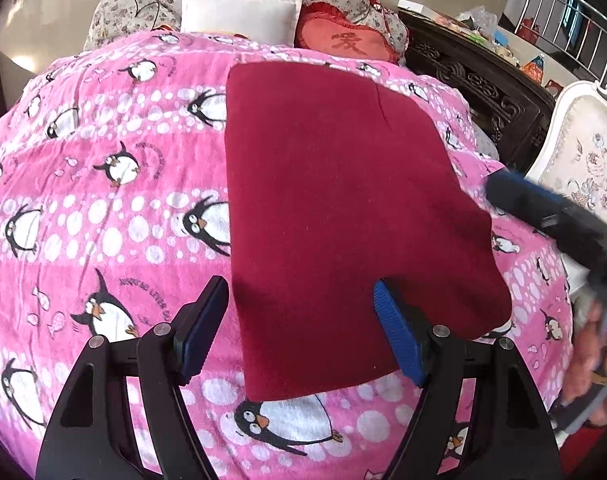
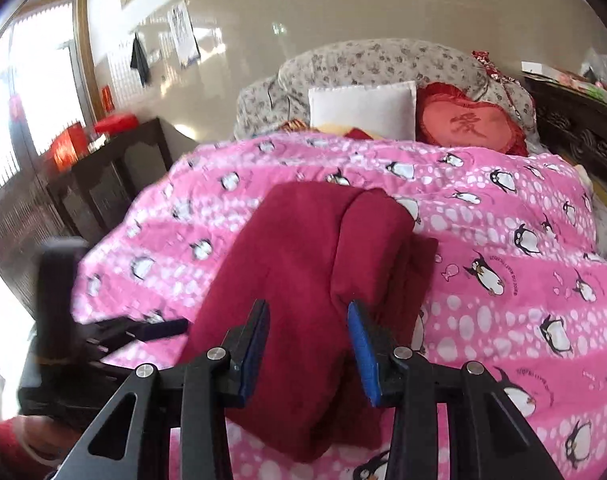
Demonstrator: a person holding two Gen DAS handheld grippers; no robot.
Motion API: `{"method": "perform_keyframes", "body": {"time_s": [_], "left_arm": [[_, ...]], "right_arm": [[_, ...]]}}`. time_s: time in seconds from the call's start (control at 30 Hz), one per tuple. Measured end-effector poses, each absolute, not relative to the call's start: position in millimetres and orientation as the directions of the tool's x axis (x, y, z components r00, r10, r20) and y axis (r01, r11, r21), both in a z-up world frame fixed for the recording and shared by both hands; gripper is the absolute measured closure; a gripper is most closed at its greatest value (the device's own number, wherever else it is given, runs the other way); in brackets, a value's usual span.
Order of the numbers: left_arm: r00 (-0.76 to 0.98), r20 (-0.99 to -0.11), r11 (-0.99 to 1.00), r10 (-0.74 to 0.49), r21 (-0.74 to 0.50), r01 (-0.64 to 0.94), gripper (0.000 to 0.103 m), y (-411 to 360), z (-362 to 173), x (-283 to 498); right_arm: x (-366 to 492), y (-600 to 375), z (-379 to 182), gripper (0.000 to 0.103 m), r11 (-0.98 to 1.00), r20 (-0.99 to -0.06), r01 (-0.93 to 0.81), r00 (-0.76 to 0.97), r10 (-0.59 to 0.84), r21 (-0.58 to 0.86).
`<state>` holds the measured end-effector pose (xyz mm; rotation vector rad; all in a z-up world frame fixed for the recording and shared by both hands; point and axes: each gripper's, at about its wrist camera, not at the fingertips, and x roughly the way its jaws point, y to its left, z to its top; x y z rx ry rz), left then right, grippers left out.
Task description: Fold small clothes
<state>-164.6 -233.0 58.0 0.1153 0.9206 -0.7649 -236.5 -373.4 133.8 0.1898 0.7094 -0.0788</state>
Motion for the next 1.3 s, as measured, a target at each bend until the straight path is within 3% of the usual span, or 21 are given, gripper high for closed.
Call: {"method": "perform_keyframes", "body": {"time_s": [0.17, 0.3, 0.37, 0.43, 0.47, 0.63, 0.9, 1.0, 1.1, 1.17, 1.3], "left_arm": [[0.373, -0.742, 0.742, -0.557, -0.243, 0.625, 0.027, -228, 63, -157], [0.328, -0.732, 0.721, -0.597, -0.31, 0.619, 0.027, -227, 62, -143], [0.298, -0.716, 0.705, -0.631, -0.37, 0.605, 0.027, -227, 62, -133], [0.257, -0.688, 0.676, -0.679, -0.448, 0.585, 0.027, -227, 62, -121], [0.244, -0.679, 0.666, -0.693, -0.472, 0.578, 0.027, -227, 63, -117], [0.194, -0.676, 0.649, -0.711, -0.525, 0.551, 0.027, -236, 55, -94], [0.107, -0.678, 0.623, -0.727, -0.587, 0.517, 0.027, -255, 34, -73], [0.123, -0.68, 0.62, -0.723, -0.56, 0.55, 0.027, -260, 37, -76], [0.132, -0.672, 0.608, -0.728, -0.545, 0.578, 0.036, -260, 44, -80], [0.13, -0.665, 0.598, -0.735, -0.546, 0.586, 0.044, -254, 52, -81], [0.183, -0.657, 0.601, -0.732, -0.496, 0.627, 0.045, -231, 84, -91]], "right_arm": [[-220, -390, 97, 0.065, 0.967, -0.731, 0.2, 0.681, -0.022, 0.157], [-232, -407, 96, 0.056, 0.932, -0.691, 0.21, 0.721, 0.056, 0.295], [-236, -418, 97, 0.048, 0.91, -0.671, 0.221, 0.737, 0.081, 0.352], [-237, -427, 98, 0.025, 0.895, -0.665, 0.243, 0.743, 0.077, 0.374], [-236, -434, 96, 0.023, 0.885, -0.665, 0.263, 0.744, 0.068, 0.384], [-222, -456, 82, 0.023, 0.827, -0.643, 0.236, 0.744, 0.184, 0.51], [-190, -465, 57, 0.022, 0.792, -0.638, 0.203, 0.717, 0.28, 0.576], [-187, -461, 55, 0.032, 0.792, -0.62, 0.182, 0.729, 0.289, 0.583], [-189, -451, 68, 0.045, 0.818, -0.613, 0.157, 0.741, 0.272, 0.553], [-189, -439, 81, 0.046, 0.839, -0.607, 0.131, 0.749, 0.265, 0.528], [-189, -421, 100, 0.047, 0.829, -0.56, 0.058, 0.763, 0.323, 0.557]]}}
